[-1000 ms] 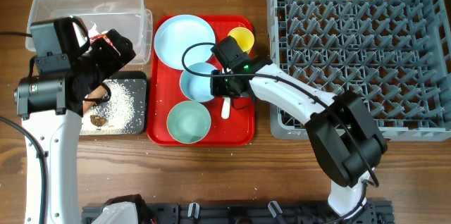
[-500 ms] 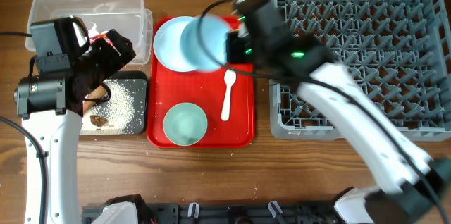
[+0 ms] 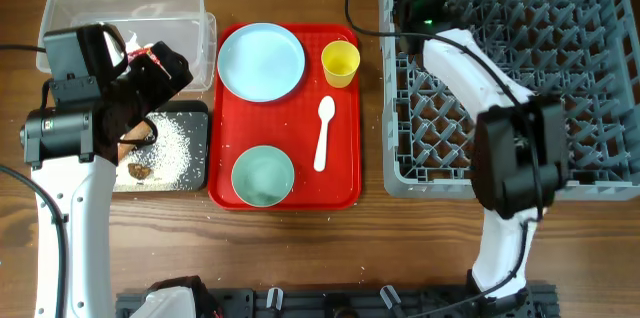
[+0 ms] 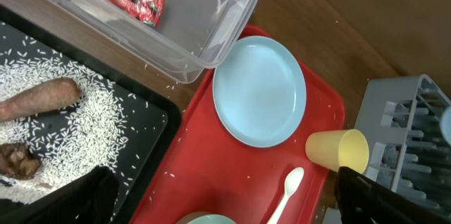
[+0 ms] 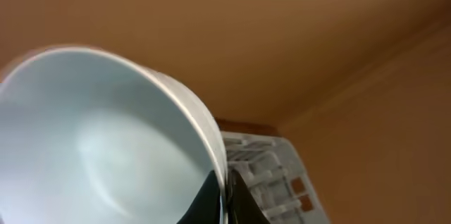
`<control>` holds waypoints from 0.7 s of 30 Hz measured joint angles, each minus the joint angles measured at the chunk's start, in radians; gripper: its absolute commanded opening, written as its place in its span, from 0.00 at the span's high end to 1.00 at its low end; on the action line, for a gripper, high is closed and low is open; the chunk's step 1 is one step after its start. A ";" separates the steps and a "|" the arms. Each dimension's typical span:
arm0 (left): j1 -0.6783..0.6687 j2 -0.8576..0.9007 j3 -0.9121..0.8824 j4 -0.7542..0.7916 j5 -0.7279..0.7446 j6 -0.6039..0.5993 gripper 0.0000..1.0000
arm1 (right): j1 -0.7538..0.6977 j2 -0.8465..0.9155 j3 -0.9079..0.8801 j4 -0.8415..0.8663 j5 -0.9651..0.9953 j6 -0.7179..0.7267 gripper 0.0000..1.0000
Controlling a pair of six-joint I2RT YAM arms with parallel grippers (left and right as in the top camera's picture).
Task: Sort waste into correct bins and load items into the dishwasher rack
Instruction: 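Grasp the light blue bowl with right gripper, place it in the rack, then grasp the green bowl with right gripper, place it in the rack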
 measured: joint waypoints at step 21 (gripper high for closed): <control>0.000 0.000 0.000 0.002 0.000 0.000 0.00 | 0.106 0.072 0.014 -0.254 0.180 -0.117 0.33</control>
